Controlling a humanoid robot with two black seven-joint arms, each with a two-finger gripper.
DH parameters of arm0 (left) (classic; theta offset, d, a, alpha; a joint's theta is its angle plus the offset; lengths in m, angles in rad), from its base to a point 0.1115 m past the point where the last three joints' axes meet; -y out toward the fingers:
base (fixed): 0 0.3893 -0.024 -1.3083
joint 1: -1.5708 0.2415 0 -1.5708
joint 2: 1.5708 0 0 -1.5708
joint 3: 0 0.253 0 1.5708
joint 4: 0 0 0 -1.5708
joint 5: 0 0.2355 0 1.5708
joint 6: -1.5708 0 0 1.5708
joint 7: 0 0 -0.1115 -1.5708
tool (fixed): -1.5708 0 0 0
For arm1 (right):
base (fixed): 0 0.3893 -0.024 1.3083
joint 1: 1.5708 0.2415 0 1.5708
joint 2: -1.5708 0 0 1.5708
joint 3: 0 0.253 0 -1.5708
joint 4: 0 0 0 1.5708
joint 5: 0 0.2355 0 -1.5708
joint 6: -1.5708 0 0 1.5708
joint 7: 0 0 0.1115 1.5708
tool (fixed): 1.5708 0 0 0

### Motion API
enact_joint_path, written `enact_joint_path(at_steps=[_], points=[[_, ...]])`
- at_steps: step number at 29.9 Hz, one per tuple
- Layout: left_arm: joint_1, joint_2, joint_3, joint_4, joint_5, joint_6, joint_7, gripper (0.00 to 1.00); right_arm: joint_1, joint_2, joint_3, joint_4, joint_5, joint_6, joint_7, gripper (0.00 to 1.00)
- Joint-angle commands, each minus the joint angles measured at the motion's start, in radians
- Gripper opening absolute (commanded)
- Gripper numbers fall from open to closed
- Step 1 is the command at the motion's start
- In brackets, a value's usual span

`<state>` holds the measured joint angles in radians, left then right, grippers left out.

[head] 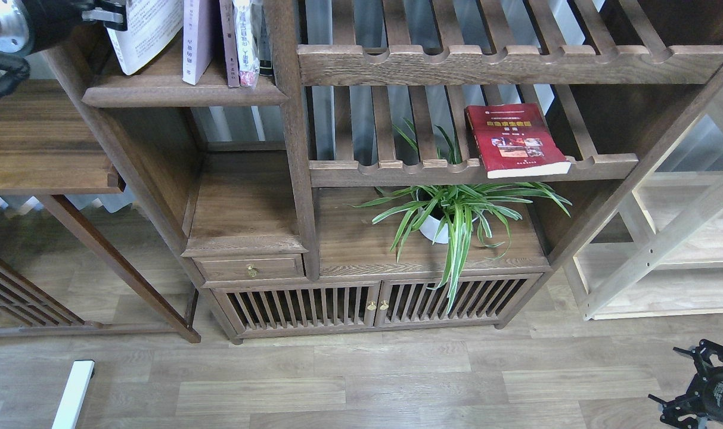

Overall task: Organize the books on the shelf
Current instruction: 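Press the white book upright into the top shelf with the left gripper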

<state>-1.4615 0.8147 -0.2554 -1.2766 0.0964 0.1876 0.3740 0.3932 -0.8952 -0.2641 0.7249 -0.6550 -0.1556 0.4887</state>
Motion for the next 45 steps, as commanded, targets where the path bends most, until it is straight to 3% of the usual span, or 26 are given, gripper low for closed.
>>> enact_joint_path(at_steps=[1,6,20,45], points=[[-0.006,-0.025,0.005,0.006,0.000,0.036,0.019,0.00,0.000,0.001,-0.001,0.002,-0.002,-0.007,0.000,1.00],[-0.046,-0.057,0.033,0.045,-0.058,0.061,0.049,0.00,-0.008,-0.001,-0.001,0.002,-0.002,-0.007,0.000,1.00],[-0.131,-0.146,0.102,0.140,-0.185,0.128,0.083,0.00,-0.020,-0.001,-0.001,0.002,-0.002,-0.009,0.000,1.00],[-0.164,-0.270,0.189,0.204,-0.182,0.138,0.097,0.00,-0.036,0.006,-0.001,0.002,-0.002,-0.027,0.000,1.00]])
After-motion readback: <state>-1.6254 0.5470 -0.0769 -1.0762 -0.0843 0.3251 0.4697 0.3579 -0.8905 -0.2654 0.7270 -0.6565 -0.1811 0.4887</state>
